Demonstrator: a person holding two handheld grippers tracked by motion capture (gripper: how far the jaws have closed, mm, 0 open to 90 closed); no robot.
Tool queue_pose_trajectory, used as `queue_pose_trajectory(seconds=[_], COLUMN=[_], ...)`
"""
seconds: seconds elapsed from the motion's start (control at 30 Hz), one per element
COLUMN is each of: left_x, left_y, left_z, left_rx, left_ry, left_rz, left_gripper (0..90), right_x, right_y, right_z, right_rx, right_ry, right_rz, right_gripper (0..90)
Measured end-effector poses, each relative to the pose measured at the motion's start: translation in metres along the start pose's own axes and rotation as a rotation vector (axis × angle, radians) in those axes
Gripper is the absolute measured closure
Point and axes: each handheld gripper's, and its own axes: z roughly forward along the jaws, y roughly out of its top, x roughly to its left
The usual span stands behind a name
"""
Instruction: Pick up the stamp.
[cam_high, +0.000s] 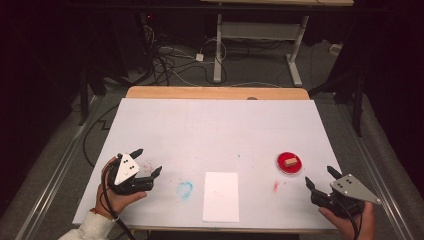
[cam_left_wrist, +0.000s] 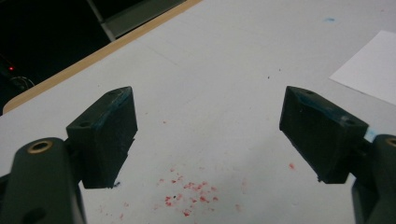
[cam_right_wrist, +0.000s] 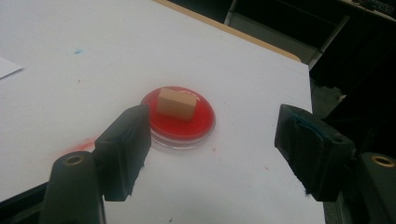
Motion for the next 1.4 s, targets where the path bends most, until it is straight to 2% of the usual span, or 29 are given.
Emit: queue_pose_trajectory(seconds=[0.1,0.2,0.27,0.37,0.53,0.67,0.83,0.87,1.0,1.13,1.3,1.4], left_x=[-0.002,-0.005,-0.006,-0.008,-0.013,-0.012,-0.011,-0.010,-0.011,-0.011,-0.011,-0.012], left_y=[-0.002,-0.001,-0.001,-0.002,-0.002,-0.003,-0.003,-0.004,-0.004,-0.004,-0.004,-0.004], left_z=[0.003,0.005,0.006,0.010,0.006,0.008,0.008,0.008,0.008,0.008,0.009,0.010], left_rx=[0.018,0.011,0.007,0.021,0.037,0.037,0.041,0.042,0.044,0.048,0.046,0.052], left_ry=[-0.007,-0.005,-0.010,-0.023,-0.030,-0.026,-0.026,-0.027,-0.028,-0.032,-0.047,-0.051], left_rz=[-0.001,0.017,0.014,0.025,0.030,0.034,0.030,0.031,0.031,0.029,0.015,0.020], left_gripper=[18.6,18.9,19.2,19.2,19.2,19.2,19.2,19.2,19.2,19.2,19.2,19.2], right_x=[0.000,0.001,0.001,0.000,0.000,-0.001,-0.003,-0.003,-0.002,-0.003,0.003,0.005], right_y=[0.000,0.001,0.002,0.002,0.004,0.009,0.014,0.015,0.018,0.024,0.030,0.032], right_z=[0.000,0.001,0.001,0.002,0.004,0.006,0.012,0.016,0.020,0.027,0.040,0.049], right_rx=[0.002,0.000,0.001,-0.002,0.006,0.003,0.024,0.040,0.059,0.095,0.129,0.161], right_ry=[-0.002,-0.004,-0.004,-0.007,-0.005,-0.010,-0.005,0.009,0.021,0.095,0.119,0.111], right_rz=[0.001,-0.001,-0.006,0.001,0.000,0.007,0.018,0.030,0.027,0.067,0.068,0.067], right_gripper=[27.5,27.4,27.3,27.0,26.7,26.2,25.6,25.0,24.9,24.8,26.8,28.8])
